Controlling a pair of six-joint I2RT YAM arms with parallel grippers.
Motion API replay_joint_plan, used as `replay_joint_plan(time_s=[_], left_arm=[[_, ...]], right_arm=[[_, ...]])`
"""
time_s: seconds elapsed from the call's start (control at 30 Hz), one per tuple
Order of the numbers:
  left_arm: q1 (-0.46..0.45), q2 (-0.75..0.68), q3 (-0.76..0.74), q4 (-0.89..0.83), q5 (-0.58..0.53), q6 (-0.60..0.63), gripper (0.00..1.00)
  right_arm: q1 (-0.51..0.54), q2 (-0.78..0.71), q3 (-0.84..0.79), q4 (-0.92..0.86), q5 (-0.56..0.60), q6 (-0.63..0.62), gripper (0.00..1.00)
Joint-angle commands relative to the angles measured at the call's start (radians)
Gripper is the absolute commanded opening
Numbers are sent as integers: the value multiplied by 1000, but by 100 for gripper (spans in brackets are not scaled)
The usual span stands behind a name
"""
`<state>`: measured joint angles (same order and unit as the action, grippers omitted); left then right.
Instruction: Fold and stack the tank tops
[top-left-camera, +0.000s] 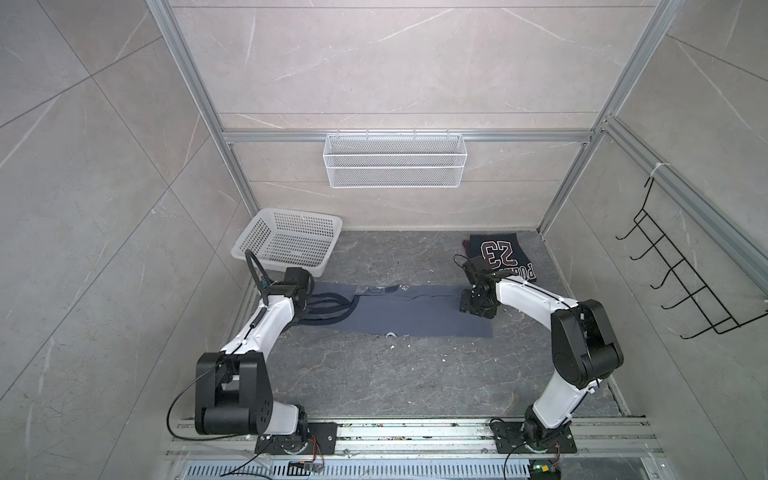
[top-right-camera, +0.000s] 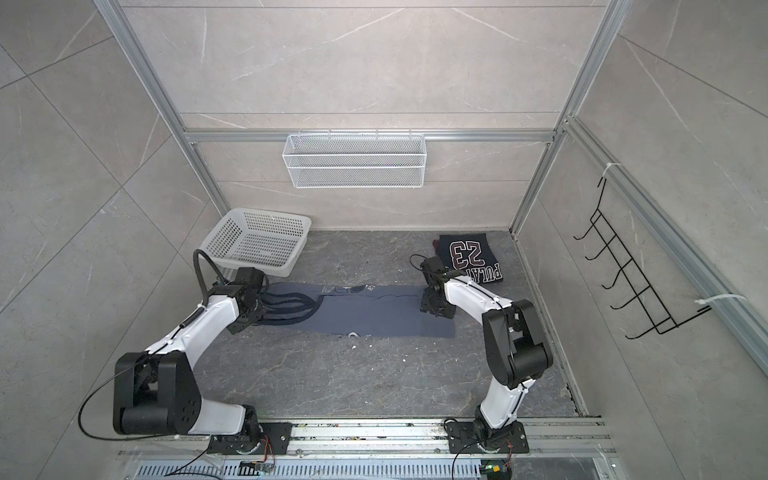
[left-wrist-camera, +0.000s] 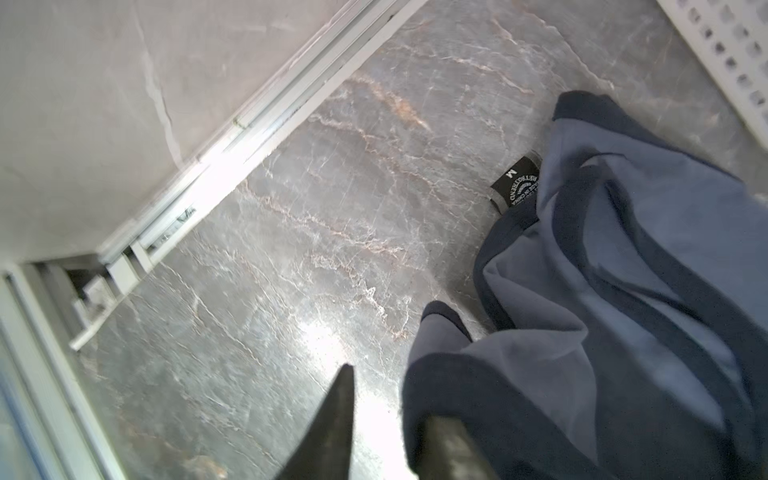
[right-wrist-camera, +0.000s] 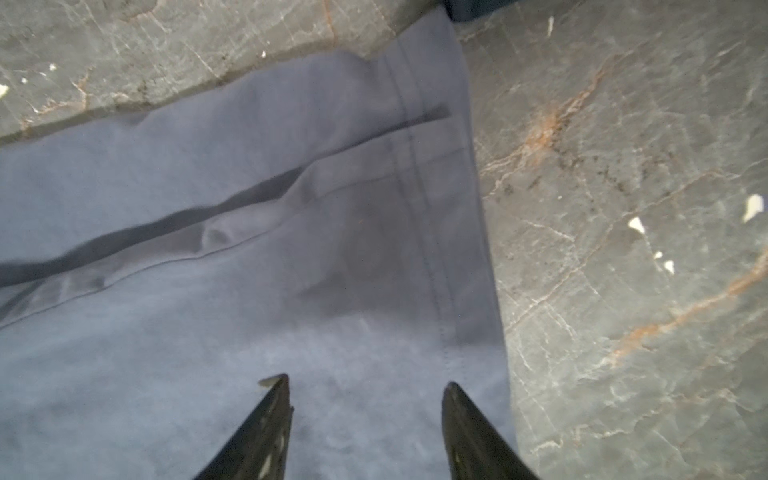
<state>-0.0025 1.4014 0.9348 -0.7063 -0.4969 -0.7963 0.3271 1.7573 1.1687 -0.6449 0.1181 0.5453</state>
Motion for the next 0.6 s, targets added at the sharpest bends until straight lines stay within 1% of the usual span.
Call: replay_joint_plan(time_s=[0.0, 0.07, 0.13, 0.27, 0.33, 0.4, 0.5, 0.53, 0.57], left_arm=[[60, 14, -39, 56, 90, -13, 33], [81, 52, -44, 66, 130, -6, 36], [108, 93, -41, 77, 174, 2, 42], [177, 170, -24, 105, 254, 27, 61], [198, 193, -5, 93, 265, 37, 70], [226, 181, 1, 88, 276, 45, 79], [263, 122, -3, 75, 279, 51, 96], [275, 104, -6, 78, 293, 54, 99], [288, 87, -12, 90, 318, 58, 99]], right_arm=[[3, -7, -9, 1, -1, -2, 59], [2, -13, -9, -1, -2, -3, 59], [2, -18, -10, -1, -5, -3, 59], [3, -31, -13, 1, -9, -6, 59], [3, -41, -15, 1, -9, -7, 59], [3, -49, -13, -5, -9, -11, 59], [3, -60, -14, -6, -12, -14, 59], [2, -62, -13, -7, -13, -13, 59], [2, -64, -14, -6, -15, -12, 59]])
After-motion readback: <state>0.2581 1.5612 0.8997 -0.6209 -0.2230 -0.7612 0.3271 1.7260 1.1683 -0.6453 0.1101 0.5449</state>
